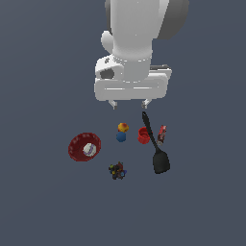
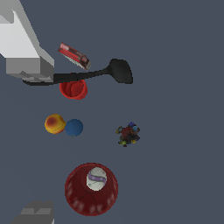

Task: Pick up a designated object from a clutter of objects.

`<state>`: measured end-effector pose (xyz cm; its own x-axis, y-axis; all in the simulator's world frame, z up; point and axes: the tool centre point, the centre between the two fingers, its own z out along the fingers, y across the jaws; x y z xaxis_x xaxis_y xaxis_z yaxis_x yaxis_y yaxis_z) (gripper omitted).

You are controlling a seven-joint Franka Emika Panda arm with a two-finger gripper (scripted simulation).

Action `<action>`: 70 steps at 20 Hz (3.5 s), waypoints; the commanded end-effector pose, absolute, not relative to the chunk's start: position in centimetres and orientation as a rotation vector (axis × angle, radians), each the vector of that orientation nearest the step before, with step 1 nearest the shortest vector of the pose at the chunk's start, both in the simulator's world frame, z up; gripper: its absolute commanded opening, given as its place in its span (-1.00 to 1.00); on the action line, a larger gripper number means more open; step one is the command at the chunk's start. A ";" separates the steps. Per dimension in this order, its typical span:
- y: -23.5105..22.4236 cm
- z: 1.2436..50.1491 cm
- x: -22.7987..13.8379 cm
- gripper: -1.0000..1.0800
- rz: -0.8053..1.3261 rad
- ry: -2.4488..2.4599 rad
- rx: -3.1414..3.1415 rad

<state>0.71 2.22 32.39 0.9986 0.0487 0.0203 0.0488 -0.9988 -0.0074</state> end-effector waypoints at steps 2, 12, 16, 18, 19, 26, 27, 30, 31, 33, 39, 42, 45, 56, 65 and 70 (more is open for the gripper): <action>2.3 32.4 0.7 0.92 -0.032 -0.078 -3.132; 3.9 32.3 1.4 0.92 -0.050 -0.142 -3.108; 4.1 32.0 1.4 0.92 -0.048 -0.126 -3.110; 4.4 31.6 1.4 0.92 -0.047 -0.112 -3.112; 4.5 31.4 1.4 0.92 -0.046 -0.103 -3.113; 6.3 29.1 1.3 0.92 -0.039 -0.006 -3.122; 6.7 28.7 1.3 0.92 -0.037 0.012 -3.123; 7.9 27.2 1.1 0.92 -0.034 0.074 -3.126; 8.3 26.7 1.0 0.92 -0.032 0.097 -3.127; 9.2 25.5 0.8 0.92 -0.030 0.145 -3.128; 12.0 22.2 -0.1 0.92 -0.024 0.285 -3.125; 13.3 20.6 -0.7 0.92 -0.021 0.354 -3.120; 14.6 18.9 -1.3 0.92 -0.018 0.422 -3.113; 18.9 13.8 -4.3 0.92 -0.007 0.643 -3.077; 20.5 11.9 -5.7 0.92 -0.001 0.728 -3.056; 20.6 11.7 -5.8 0.92 0.000 0.733 -3.055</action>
<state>-5.83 20.61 11.73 0.8914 -0.4532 -0.0005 -0.4532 -0.8914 0.0006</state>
